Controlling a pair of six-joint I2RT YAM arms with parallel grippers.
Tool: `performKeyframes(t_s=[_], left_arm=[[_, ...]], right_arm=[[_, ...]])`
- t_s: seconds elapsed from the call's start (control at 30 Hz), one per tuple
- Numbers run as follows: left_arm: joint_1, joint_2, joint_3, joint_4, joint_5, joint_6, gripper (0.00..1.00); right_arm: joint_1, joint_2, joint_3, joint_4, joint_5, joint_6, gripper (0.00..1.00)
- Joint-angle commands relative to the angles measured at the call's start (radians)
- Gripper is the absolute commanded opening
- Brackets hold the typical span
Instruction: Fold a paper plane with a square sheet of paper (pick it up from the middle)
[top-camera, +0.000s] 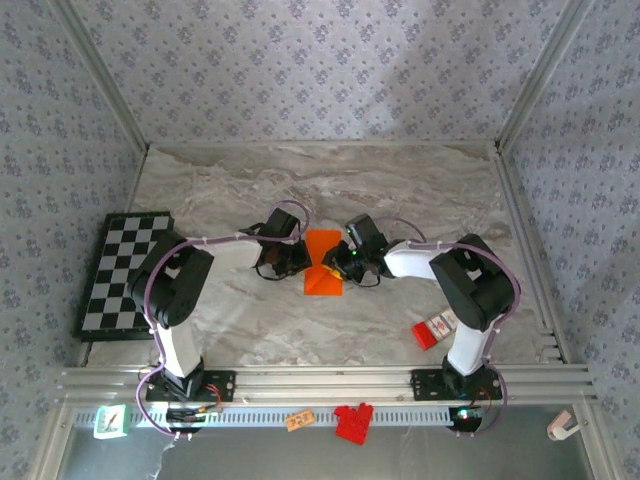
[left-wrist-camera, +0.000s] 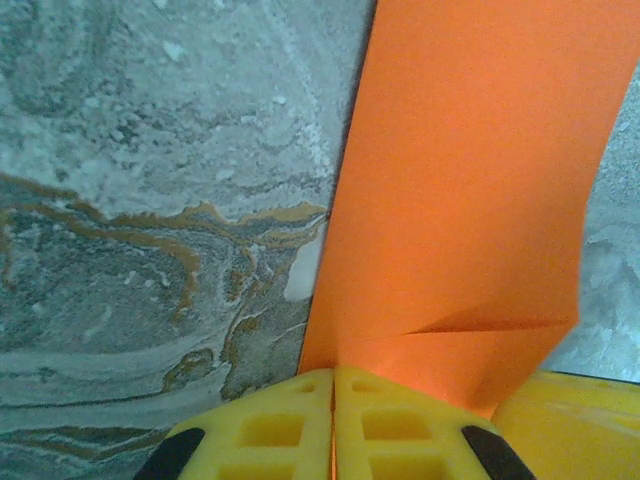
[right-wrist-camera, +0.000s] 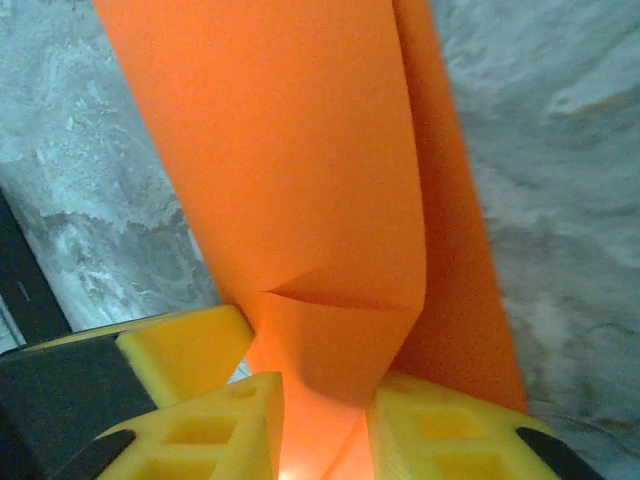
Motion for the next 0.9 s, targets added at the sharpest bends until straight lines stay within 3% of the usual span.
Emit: performKeyframes(t_s=[0.0,0.33,0.47,0.7,0.87], left_arm=[[0.0,0.011,-0.024,-0.028,-0.018,-0.011,0.08],[0.009,-0.024,-0.018,-0.033,-0.013,-0.014,0.09],[0.021,-0.054,-0.022,-0.02,0.0,-0.021,0.13],[0.093,-0.175,-0.083,0.03,0.029,-0.032,0.34],[0.156,-0.28,-0.19,0.253,0.19,-0.075,0.55]], right_arm=[[0.01,0.013,-0.012,0.086,-0.037,0.028,0.27],[0.01,0.007,-0.066,0.157,-0.033,0.033,0.19],[0.008,-0.005,-0.067,0.148,-0.019,0.01,0.13],[0.001,-0.057,-0.064,0.148,0.01,-0.069,0.05],[-0.027,-0.134,-0.053,0.17,-0.018,-0.146,0.04]])
